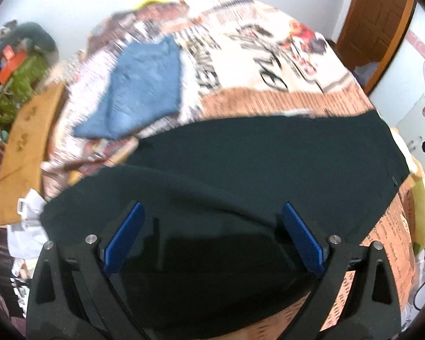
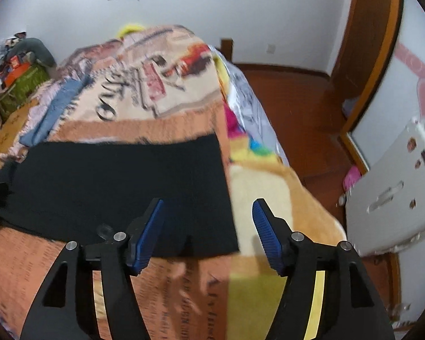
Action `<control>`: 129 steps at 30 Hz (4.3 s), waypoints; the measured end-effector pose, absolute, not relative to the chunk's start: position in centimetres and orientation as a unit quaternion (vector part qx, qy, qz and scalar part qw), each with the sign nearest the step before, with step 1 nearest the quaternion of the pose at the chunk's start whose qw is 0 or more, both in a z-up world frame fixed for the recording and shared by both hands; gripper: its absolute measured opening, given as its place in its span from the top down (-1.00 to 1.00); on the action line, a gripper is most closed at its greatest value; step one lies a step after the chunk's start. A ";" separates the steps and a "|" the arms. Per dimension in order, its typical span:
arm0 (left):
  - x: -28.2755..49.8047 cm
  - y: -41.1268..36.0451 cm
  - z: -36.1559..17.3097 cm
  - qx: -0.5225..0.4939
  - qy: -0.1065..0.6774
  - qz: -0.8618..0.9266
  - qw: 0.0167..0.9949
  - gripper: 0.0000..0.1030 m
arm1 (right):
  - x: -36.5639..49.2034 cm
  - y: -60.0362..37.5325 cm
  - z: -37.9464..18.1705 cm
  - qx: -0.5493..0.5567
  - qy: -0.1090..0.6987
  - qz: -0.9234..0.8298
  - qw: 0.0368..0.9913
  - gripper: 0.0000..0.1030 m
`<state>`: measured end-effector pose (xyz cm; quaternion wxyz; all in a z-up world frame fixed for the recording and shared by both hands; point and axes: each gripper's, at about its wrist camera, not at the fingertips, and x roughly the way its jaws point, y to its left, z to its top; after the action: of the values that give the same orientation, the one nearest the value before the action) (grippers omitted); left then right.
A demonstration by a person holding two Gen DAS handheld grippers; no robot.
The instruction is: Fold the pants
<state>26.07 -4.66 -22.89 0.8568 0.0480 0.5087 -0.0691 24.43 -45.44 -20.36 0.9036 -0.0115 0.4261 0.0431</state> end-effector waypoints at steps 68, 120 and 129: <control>28.3 19.5 -28.7 -0.055 0.512 0.086 0.853 0.63 | 36.9 -4.4 -25.6 -0.202 0.439 0.383 0.787 0.96; 17.9 18.5 -27.1 -0.078 0.517 0.159 0.837 0.57 | 26.7 -22.9 -25.7 -0.069 0.505 0.306 0.804 -0.07; 16.9 21.4 -28.4 -0.099 0.536 0.161 0.823 0.45 | 26.6 -23.0 -25.9 -0.062 0.506 0.311 0.802 -0.09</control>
<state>16.95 21.41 -28.43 0.8229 -0.0992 0.5358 0.1612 26.61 -23.03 -25.95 0.8019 -0.0620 0.5062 0.3114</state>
